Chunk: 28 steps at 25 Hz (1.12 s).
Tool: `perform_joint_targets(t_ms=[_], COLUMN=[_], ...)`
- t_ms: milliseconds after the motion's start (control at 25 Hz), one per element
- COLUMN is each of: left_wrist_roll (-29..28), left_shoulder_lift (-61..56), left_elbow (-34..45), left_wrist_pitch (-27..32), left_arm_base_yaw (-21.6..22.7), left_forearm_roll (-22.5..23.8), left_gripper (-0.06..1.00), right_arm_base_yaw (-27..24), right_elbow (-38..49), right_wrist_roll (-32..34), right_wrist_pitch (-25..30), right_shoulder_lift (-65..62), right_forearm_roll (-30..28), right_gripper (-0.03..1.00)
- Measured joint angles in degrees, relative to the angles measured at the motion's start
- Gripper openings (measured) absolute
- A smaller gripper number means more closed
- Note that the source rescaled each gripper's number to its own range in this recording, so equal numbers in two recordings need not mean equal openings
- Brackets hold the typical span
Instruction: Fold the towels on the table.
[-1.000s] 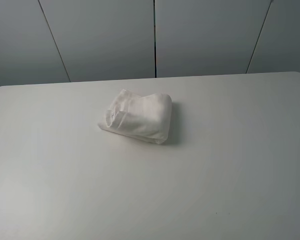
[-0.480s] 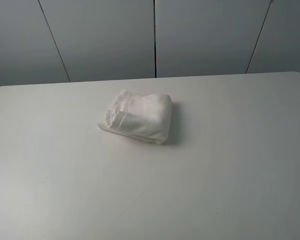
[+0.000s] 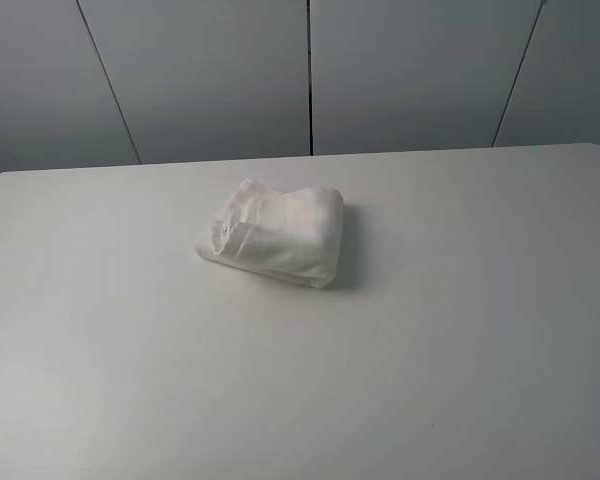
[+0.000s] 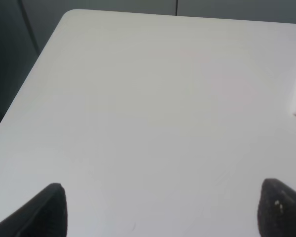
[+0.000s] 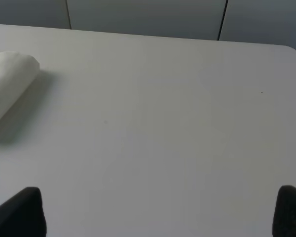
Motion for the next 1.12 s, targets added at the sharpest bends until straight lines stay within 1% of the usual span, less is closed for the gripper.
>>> perform_joint_targets(t_ms=[240,480,600,1120], left_wrist_roll=[0.00,0.00,0.00,0.00], left_shoulder_lift=[0.00,0.00,0.00,0.00], left_elbow=[0.00,0.00,0.00,0.00], left_wrist_pitch=[0.00,0.00,0.00,0.00], left_arm_base_yaw=[-0.24,-0.24,-0.24,-0.24], left_forearm_roll=[0.26,0.37,0.36,0.48], left_gripper=[1.00,1.00,1.00,1.00], right_arm_base_yaw=[-1.75,-1.75,-1.75,-1.75], right_elbow=[0.00,0.00,0.00,0.00], right_wrist_roll=[0.82,0.82,0.82,0.82], right_wrist_pitch=[0.00,0.00,0.00,0.00], right_shoulder_lift=[0.00,0.00,0.00,0.00], right_forearm_roll=[-0.26,-0.72,0.22,0.26], right_gripper=[1.00,1.00,1.00,1.00])
